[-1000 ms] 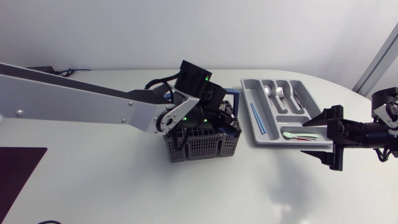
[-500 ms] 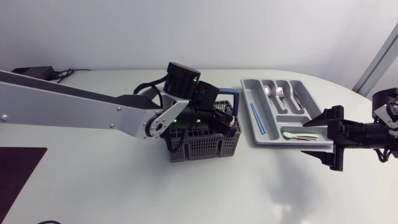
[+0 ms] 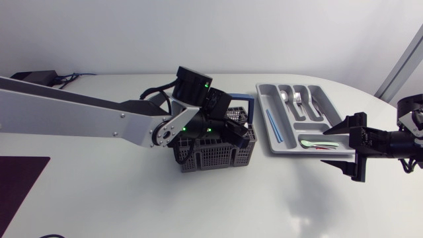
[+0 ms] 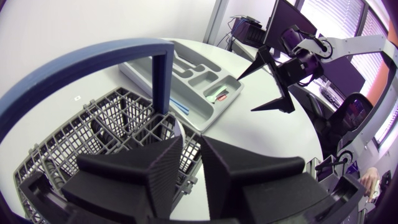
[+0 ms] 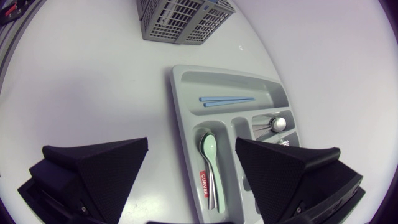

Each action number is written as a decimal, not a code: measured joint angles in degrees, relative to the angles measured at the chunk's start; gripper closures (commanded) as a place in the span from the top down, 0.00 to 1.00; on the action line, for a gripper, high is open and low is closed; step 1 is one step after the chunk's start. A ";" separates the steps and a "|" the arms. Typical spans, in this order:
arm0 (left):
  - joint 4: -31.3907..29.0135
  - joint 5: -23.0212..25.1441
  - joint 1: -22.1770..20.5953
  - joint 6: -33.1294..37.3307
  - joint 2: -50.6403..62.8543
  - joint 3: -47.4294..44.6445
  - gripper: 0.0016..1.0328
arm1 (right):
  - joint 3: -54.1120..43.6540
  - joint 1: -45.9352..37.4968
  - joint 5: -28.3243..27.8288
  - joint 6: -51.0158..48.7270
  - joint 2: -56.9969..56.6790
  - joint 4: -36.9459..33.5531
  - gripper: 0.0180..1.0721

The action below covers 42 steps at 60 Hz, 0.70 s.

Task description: Unload the cutlery basket into the drawer organizer.

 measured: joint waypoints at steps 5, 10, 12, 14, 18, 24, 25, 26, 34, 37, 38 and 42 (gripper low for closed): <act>-1.11 -0.02 -0.11 -0.02 0.00 0.63 0.45 | -0.11 -0.04 0.00 -0.02 0.00 0.00 0.96; -1.49 -0.28 -0.28 0.00 0.00 1.57 0.45 | -0.22 -0.04 0.00 0.00 0.00 0.00 0.96; -1.68 -0.31 -0.33 0.00 0.00 2.01 0.47 | -0.22 -0.04 0.00 -0.02 0.00 0.00 0.96; -1.70 -0.74 -0.42 0.00 0.02 2.32 0.47 | -0.22 -0.04 0.00 -0.02 0.00 0.00 0.96; -2.01 -1.40 -0.44 0.00 0.17 2.97 0.48 | -0.22 -0.11 0.00 -0.02 0.00 0.02 0.96; -3.08 -1.77 -0.44 0.00 0.92 3.98 0.49 | -0.22 -0.15 0.00 -0.02 0.00 0.02 0.96; -3.23 -1.81 -0.44 0.00 1.05 4.09 0.49 | -0.22 -0.15 0.00 -0.02 0.00 0.02 0.96; -3.32 -1.84 -0.42 0.00 1.25 4.22 0.49 | -0.22 -0.15 -0.02 -0.02 0.00 0.02 0.96; -5.60 -2.97 -0.44 0.00 2.67 5.57 0.49 | -0.22 -0.15 -0.02 -0.02 0.00 0.02 0.96; -6.21 -3.10 -0.44 0.00 3.08 6.01 0.50 | -0.22 -0.15 -0.02 -0.04 0.02 0.02 0.96; -6.29 -3.13 -0.44 0.00 3.17 6.12 0.50 | -0.22 -0.15 -0.02 -0.04 0.04 0.02 0.96; -6.95 -4.02 -0.55 0.00 3.50 6.62 0.50 | -0.22 -0.15 -0.02 -0.04 0.07 0.02 0.96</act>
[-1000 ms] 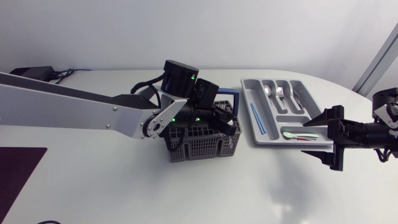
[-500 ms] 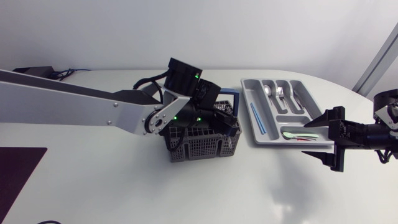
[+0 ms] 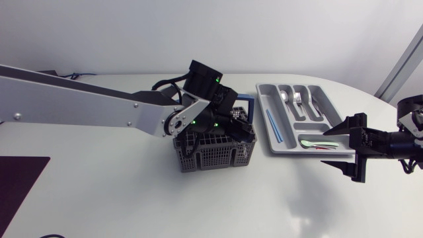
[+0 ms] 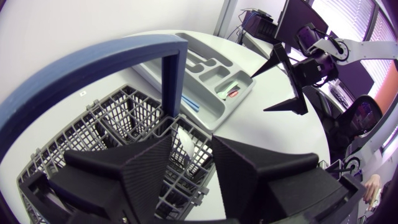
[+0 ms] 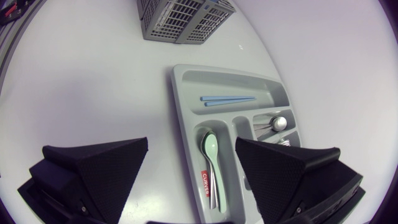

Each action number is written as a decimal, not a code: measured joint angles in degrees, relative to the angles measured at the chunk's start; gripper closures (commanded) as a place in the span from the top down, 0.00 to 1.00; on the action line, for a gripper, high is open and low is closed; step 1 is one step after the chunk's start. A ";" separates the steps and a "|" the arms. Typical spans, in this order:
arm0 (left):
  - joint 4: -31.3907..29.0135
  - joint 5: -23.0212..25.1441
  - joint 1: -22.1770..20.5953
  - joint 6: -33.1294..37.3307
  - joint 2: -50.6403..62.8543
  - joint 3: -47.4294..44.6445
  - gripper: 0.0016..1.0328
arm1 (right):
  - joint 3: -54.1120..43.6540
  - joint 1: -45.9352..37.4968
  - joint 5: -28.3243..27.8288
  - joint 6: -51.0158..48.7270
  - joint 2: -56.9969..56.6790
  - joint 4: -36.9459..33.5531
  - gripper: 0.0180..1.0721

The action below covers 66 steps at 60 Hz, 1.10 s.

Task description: Unload the cutlery basket into the drawer organizer.

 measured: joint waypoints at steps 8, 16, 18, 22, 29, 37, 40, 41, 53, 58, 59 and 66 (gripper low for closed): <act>-0.79 -0.66 -0.37 0.00 0.42 0.98 0.49 | 0.00 0.00 0.00 0.00 0.00 0.02 0.96; -0.83 -1.86 -0.63 0.00 1.09 2.08 0.38 | 0.00 -0.04 0.00 0.00 0.11 0.15 0.96; -0.83 -1.90 -0.66 0.00 1.20 2.23 0.36 | 0.00 -0.04 0.00 0.00 0.15 0.22 0.96; -0.87 -2.08 -0.63 0.00 1.38 2.27 0.31 | 0.00 -0.11 0.00 0.00 0.17 0.22 0.96; -1.42 -2.49 -0.66 0.00 1.73 2.27 0.25 | 0.00 -0.17 -0.02 0.00 0.22 0.22 0.96; -1.68 -2.73 -0.70 0.00 1.95 2.27 0.19 | 0.00 -0.37 -0.02 0.00 0.26 0.22 0.96; -1.68 -2.82 -0.76 0.00 1.95 2.27 0.18 | 0.00 -0.37 -0.02 0.00 0.33 0.22 0.96; -1.68 -2.93 -0.81 0.00 1.95 2.27 0.15 | 0.00 -0.37 -0.02 -0.02 0.33 0.22 0.96; -1.64 -2.91 -1.03 0.00 1.95 2.27 0.11 | 0.00 -0.37 0.00 0.00 0.44 0.44 0.96; -1.64 -2.91 -1.16 0.00 1.95 2.27 0.10 | 0.00 -0.37 0.00 -0.02 0.44 0.44 0.96; -1.64 -2.91 -1.20 0.00 1.95 2.27 0.10 | 0.00 -0.37 0.00 -0.02 0.44 0.44 0.96; -1.64 -2.91 -1.29 0.00 1.92 2.27 0.10 | 0.00 -0.37 0.00 -0.02 0.44 0.44 0.96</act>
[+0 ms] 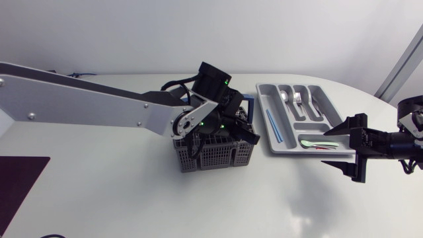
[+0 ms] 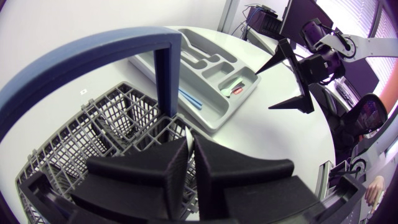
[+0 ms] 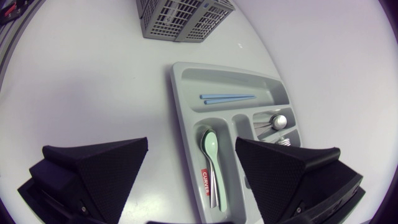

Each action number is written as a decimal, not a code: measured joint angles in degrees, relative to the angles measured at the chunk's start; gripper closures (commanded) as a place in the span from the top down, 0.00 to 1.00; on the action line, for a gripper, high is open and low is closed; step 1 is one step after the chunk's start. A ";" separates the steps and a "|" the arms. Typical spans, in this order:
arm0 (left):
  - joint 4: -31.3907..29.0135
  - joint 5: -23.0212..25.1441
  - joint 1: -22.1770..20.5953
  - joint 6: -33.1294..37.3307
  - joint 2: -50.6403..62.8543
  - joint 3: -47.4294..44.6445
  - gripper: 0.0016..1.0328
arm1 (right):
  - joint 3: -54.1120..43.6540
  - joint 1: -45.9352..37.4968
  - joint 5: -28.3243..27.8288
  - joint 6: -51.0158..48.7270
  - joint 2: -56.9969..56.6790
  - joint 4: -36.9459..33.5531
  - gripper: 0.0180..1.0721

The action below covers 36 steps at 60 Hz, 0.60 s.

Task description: Unload the cutlery basket into the drawer organizer.

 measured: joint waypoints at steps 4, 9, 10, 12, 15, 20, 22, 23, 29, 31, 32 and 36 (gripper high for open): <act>0.00 0.02 0.00 0.00 -0.04 0.00 0.10 | 0.00 0.00 0.00 0.00 0.00 0.00 0.96; -0.02 0.22 0.00 0.00 -0.15 0.00 0.10 | 0.00 0.00 0.00 0.00 0.00 0.00 0.96; -0.02 0.24 0.02 0.00 -0.15 0.00 0.10 | 0.00 0.00 0.00 0.00 0.00 0.00 0.96; -0.02 0.35 0.02 0.00 -0.28 0.00 0.10 | 0.00 0.00 0.00 0.00 0.00 0.00 0.96; -0.02 0.90 0.13 0.00 -0.50 0.00 0.10 | 0.00 0.00 0.00 0.00 0.00 0.00 0.96; -0.02 1.51 0.42 -0.02 -1.09 0.00 0.10 | 0.00 0.00 0.00 0.00 0.04 0.00 0.96; -0.02 1.55 0.48 -0.02 -1.36 0.00 0.10 | 0.00 0.00 -0.02 0.00 0.09 0.00 0.96; -0.02 1.57 0.57 -0.02 -1.53 0.00 0.10 | 0.00 0.00 0.00 0.00 0.09 0.02 0.96; 0.00 2.71 0.85 -0.04 -2.62 -0.02 0.10 | 0.00 0.00 0.00 0.00 0.11 0.00 0.96; -0.02 2.91 0.94 -0.04 -3.04 0.00 0.10 | 0.00 0.00 0.00 -0.04 0.11 0.00 0.96; -0.02 3.06 0.96 -0.24 -3.17 -0.02 0.10 | 0.00 0.00 0.00 -0.17 0.11 0.00 0.96; -0.07 3.76 1.05 -0.76 -3.41 -0.02 0.10 | 0.00 0.00 0.00 -0.17 0.11 0.02 0.96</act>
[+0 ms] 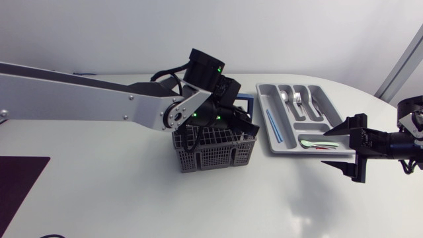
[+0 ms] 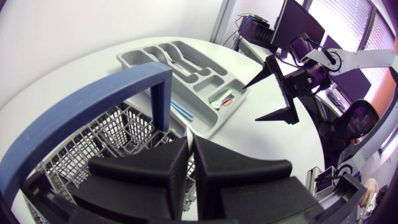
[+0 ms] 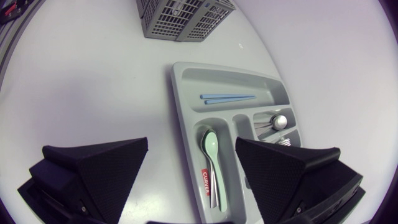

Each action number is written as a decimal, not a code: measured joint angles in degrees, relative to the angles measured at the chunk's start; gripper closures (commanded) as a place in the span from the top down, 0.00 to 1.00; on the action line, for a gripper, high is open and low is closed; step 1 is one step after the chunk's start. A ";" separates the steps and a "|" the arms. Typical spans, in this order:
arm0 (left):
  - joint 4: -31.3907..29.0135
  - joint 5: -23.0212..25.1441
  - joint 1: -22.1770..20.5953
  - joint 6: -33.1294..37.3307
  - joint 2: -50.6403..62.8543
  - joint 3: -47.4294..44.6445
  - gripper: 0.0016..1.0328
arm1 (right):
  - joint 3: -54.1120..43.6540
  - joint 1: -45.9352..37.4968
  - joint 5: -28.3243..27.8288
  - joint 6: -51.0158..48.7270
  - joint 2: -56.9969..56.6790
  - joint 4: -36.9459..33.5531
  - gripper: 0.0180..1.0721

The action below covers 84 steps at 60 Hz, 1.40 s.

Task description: Unload the cutlery basket into the drawer organizer.

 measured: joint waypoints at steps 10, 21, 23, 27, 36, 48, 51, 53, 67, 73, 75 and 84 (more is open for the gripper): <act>-0.52 1.03 0.11 -0.98 -0.52 -0.11 0.10 | -0.15 0.00 0.00 0.00 0.00 0.00 0.96; -1.84 1.86 0.15 -1.18 -1.03 -0.11 0.10 | -0.37 0.02 0.00 0.00 0.00 0.00 0.96; -2.10 1.86 0.15 -1.22 -1.18 -0.11 0.10 | -0.37 0.02 0.00 0.00 0.00 0.00 0.96; -2.49 1.86 0.15 -1.40 -1.64 -0.28 0.10 | -0.37 0.02 0.00 0.00 0.00 0.00 0.96; -3.04 1.86 0.50 -1.42 -3.39 -0.44 0.10 | -0.37 0.02 0.00 0.00 0.00 0.00 0.96; -2.95 1.86 0.68 -1.40 -5.92 -0.94 0.10 | -0.66 0.02 0.00 0.00 0.00 0.00 0.96; -2.58 1.88 0.68 -1.38 -6.16 -1.27 0.10 | -0.92 0.02 0.00 0.00 0.00 -0.02 0.96; -2.01 1.86 0.68 -1.38 -6.23 -1.73 0.10 | -1.07 0.04 0.00 0.02 0.00 -0.02 0.96; 1.42 1.88 1.01 -0.68 -6.16 -5.60 0.10 | -1.25 0.07 0.02 0.02 0.00 0.00 0.96; 3.58 1.86 1.64 -0.24 -6.12 -7.08 0.10 | -1.46 0.35 0.04 0.02 -0.02 0.00 0.96; 4.11 1.86 1.79 -0.09 -6.12 -7.56 0.10 | -1.49 0.42 0.04 0.02 -0.02 -0.02 0.96; 7.04 1.62 2.36 0.87 -6.08 -9.35 0.11 | -1.49 0.87 0.07 0.04 -0.02 0.00 0.96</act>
